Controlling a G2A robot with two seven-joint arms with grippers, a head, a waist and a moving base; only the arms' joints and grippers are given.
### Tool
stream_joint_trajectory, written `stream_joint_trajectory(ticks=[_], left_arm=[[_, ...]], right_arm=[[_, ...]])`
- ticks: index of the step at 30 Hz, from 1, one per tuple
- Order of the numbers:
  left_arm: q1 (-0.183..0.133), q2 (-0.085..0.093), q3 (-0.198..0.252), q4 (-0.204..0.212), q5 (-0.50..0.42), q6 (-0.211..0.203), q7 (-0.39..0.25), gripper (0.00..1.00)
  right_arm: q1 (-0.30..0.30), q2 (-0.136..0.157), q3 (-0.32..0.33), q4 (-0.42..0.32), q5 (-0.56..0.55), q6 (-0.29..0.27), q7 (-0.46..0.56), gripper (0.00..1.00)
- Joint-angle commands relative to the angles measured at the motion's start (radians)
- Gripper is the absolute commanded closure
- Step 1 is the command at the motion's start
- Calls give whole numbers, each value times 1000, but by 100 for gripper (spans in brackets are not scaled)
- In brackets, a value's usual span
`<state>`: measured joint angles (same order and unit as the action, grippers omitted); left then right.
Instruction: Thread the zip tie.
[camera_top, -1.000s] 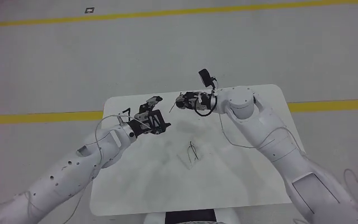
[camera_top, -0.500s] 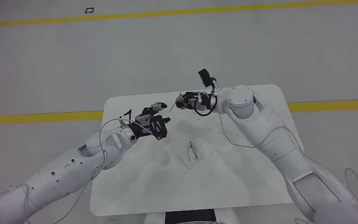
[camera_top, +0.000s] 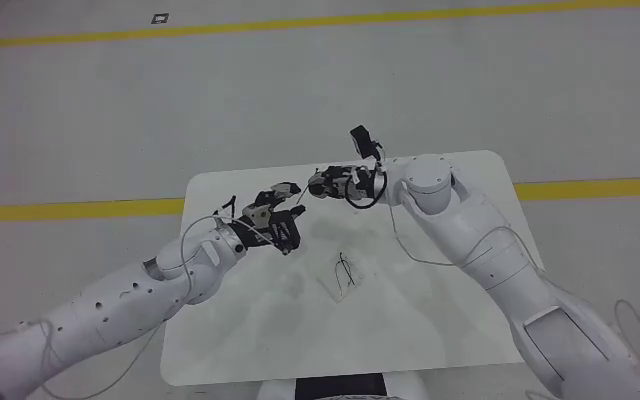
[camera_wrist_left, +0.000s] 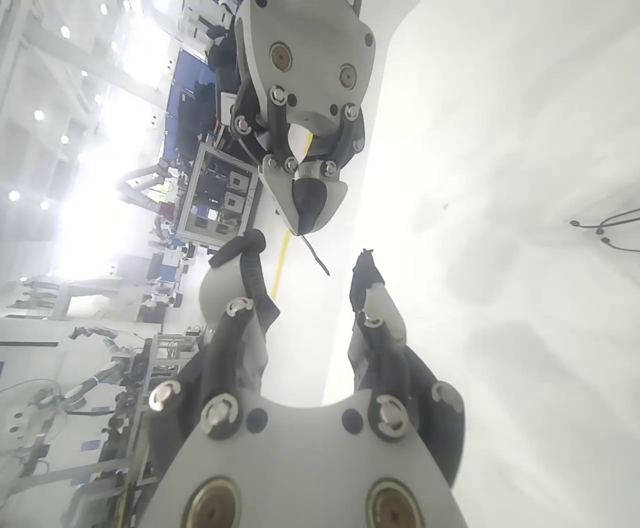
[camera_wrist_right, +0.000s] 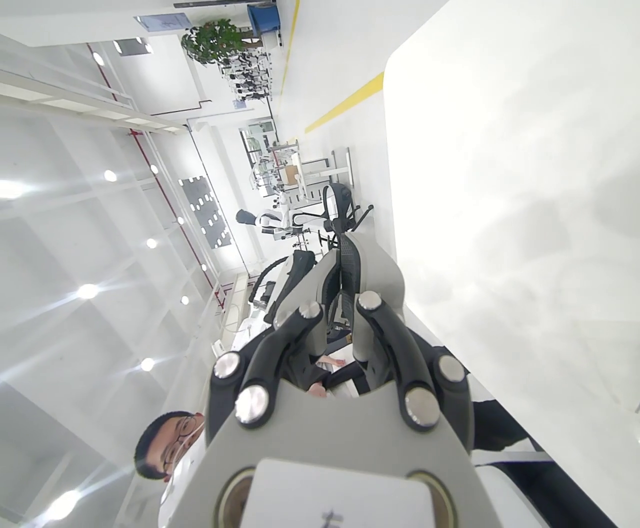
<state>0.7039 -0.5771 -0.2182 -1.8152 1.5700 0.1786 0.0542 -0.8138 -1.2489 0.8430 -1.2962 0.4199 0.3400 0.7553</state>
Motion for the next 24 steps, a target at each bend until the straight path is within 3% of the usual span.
stream_joint_trajectory(ticks=[1, 5, 17, 24], left_arm=[[-14, 1, 21, 1, 0, 14, 0, 65], [-38, 1, 48, 5, 0, 37, 8, 68], [-44, -5, 48, 11, 0, 42, 24, 80], [-47, -9, 48, 15, 0, 41, 25, 80]], right_arm=[[0, 1, -2, -4, 4, 0, 3, 100], [-2, 2, -2, -11, 14, 0, 6, 100], [-10, 6, -6, -23, 32, 0, 4, 100], [-7, 6, -9, -26, 42, 0, 7, 100]])
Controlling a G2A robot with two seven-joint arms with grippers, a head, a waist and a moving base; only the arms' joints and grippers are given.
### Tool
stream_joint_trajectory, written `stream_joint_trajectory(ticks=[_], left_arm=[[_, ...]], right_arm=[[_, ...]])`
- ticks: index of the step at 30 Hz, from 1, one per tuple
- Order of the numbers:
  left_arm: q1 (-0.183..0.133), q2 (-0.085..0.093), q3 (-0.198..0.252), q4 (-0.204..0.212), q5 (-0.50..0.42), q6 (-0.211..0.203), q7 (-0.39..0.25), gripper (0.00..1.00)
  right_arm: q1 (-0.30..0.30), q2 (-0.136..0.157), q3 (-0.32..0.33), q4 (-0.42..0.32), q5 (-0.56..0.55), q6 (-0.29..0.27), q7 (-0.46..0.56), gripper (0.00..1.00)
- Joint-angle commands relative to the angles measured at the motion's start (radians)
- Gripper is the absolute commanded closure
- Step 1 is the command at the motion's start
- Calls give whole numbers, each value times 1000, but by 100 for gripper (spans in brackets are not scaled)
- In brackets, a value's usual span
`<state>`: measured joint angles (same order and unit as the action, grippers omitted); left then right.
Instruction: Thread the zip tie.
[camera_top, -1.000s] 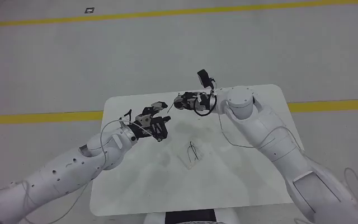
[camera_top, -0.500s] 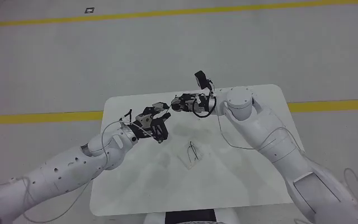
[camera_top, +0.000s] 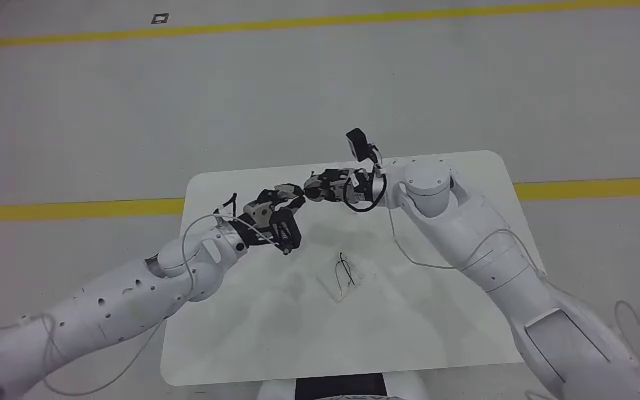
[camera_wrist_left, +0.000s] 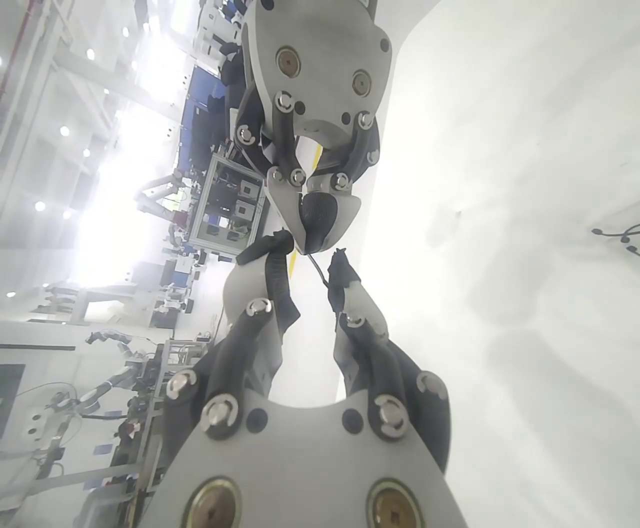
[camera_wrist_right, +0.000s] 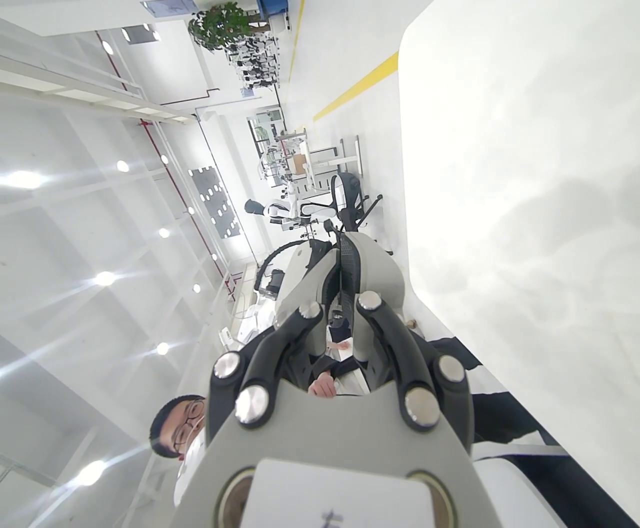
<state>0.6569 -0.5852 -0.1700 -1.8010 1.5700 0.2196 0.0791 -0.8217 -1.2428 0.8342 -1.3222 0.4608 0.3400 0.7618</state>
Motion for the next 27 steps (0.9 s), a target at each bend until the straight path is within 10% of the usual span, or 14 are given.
stream_joint_trajectory(ticks=[1, 10, 22, 23, 27], left_arm=[[-1, -1, 0, 1, 0, 0, 1, 80], [-5, -5, 0, 7, 0, 0, 8, 100], [-8, -13, 0, 18, 0, 3, 14, 100], [-8, -13, 0, 19, 0, 5, 15, 100], [-6, -15, 0, 23, 0, 8, 23, 100]], right_arm=[[2, 0, -1, 1, 2, 0, 1, 100], [17, -8, -11, 21, 17, 0, -4, 100], [24, -11, -8, 40, 23, 0, 0, 100], [25, -12, -8, 42, 22, 0, 1, 95], [28, -13, -7, 48, 21, 0, 7, 19]])
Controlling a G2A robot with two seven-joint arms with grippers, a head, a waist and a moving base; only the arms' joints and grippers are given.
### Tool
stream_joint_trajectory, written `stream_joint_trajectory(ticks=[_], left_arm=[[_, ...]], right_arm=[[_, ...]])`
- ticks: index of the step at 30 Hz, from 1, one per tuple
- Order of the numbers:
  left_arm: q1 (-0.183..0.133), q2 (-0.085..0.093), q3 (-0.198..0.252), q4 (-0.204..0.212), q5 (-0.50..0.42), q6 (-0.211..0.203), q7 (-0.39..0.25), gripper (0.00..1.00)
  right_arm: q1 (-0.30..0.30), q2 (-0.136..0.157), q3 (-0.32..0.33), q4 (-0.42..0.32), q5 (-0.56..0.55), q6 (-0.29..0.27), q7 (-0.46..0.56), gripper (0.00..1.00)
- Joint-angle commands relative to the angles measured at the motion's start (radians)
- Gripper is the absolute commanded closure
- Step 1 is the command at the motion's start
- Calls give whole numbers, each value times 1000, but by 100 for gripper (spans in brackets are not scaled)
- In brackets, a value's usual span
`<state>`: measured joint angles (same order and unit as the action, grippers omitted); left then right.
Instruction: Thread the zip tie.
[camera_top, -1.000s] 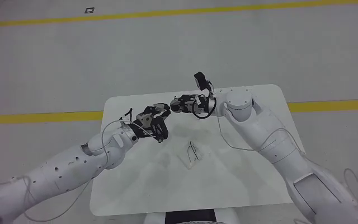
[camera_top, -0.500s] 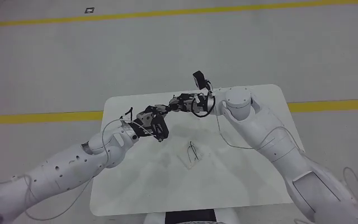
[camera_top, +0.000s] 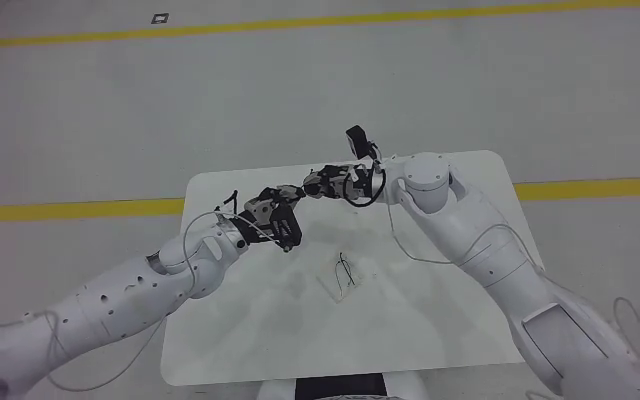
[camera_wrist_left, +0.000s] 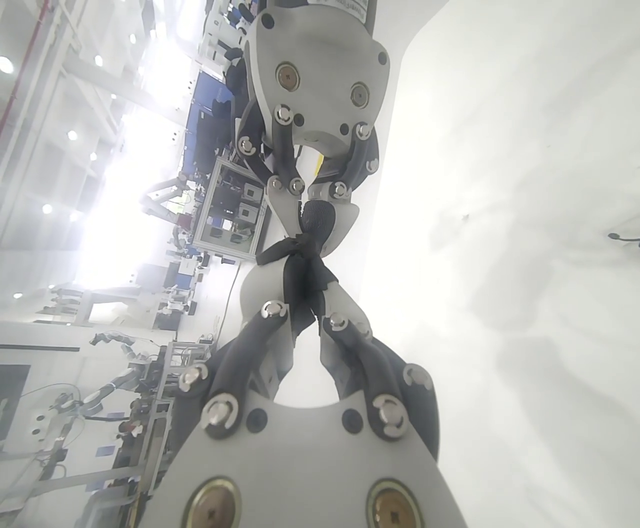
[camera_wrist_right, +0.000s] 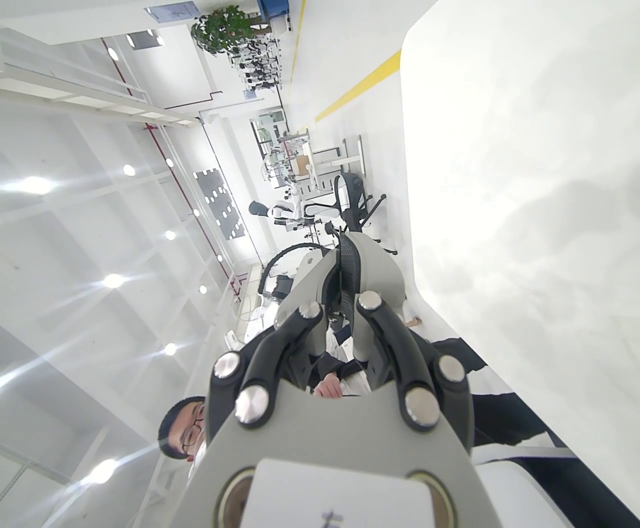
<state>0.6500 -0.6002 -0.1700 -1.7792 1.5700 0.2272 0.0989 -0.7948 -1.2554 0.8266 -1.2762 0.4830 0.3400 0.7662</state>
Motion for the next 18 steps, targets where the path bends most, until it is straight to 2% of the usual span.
stream_joint_trajectory(ticks=[1, 2, 14, 16, 18], left_arm=[[1, -1, 0, 2, 0, 0, 5, 100], [2, -1, 0, 3, 0, 0, 8, 100], [10, -1, 0, 11, 0, 19, 24, 100], [20, -1, -1, 1, 0, 32, 19, 100], [37, -2, -16, -14, -52, 42, 20, 100]], right_arm=[[2, -1, 1, 3, -1, 0, 4, 6], [3, -1, 2, 5, -1, 0, 6, 0], [7, -6, 20, 20, -10, -18, 15, 0], [4, -4, 30, 20, -16, -33, 14, 0], [0, -1, 40, 20, -33, -55, 11, 0]])
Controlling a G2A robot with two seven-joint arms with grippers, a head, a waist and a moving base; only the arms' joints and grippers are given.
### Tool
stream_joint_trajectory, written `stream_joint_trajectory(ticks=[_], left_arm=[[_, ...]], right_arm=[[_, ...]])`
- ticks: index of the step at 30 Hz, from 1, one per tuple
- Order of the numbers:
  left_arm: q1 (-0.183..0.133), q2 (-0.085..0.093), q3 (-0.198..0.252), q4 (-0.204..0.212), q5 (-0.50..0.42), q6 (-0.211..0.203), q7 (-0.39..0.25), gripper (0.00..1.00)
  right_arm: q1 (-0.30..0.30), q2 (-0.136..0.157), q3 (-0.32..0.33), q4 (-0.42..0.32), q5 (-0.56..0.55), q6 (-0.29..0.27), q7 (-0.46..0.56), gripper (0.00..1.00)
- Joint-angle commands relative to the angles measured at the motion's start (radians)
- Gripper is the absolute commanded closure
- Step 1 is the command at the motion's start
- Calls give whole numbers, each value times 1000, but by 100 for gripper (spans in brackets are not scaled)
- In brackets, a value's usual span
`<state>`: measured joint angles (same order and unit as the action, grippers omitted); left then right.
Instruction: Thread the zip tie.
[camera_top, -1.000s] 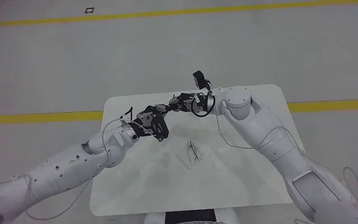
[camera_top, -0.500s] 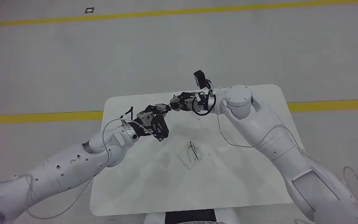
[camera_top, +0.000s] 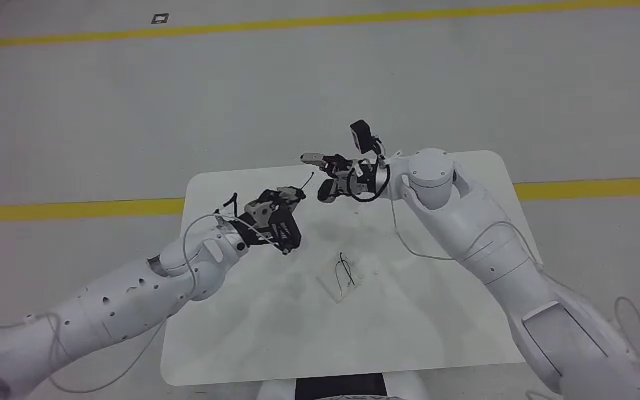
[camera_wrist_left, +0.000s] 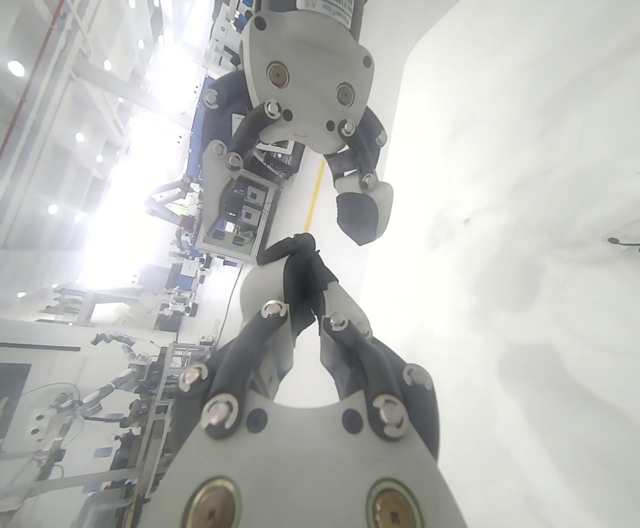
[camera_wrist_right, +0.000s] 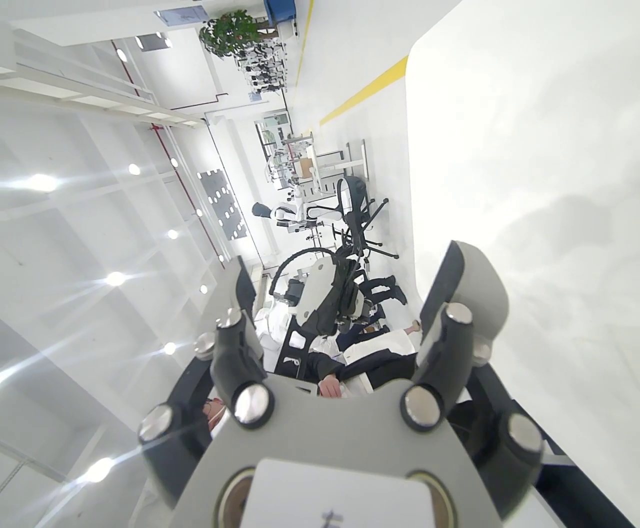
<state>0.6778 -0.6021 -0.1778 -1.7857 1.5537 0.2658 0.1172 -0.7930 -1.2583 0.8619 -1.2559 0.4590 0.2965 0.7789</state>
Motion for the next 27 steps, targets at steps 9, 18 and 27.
stream_joint_trajectory(ticks=[9, 18, 27], left_arm=[[69, 20, -147, 17, -490, -101, 160, 100], [116, 48, -255, 72, -755, -354, 253, 100], [163, 55, -290, 133, -997, -606, 367, 100]], right_arm=[[-63, 25, 82, -36, -94, -110, -63, 0], [-98, 31, 112, -54, -113, -113, -68, 0], [-102, 31, 114, -54, -116, -114, -69, 0]])
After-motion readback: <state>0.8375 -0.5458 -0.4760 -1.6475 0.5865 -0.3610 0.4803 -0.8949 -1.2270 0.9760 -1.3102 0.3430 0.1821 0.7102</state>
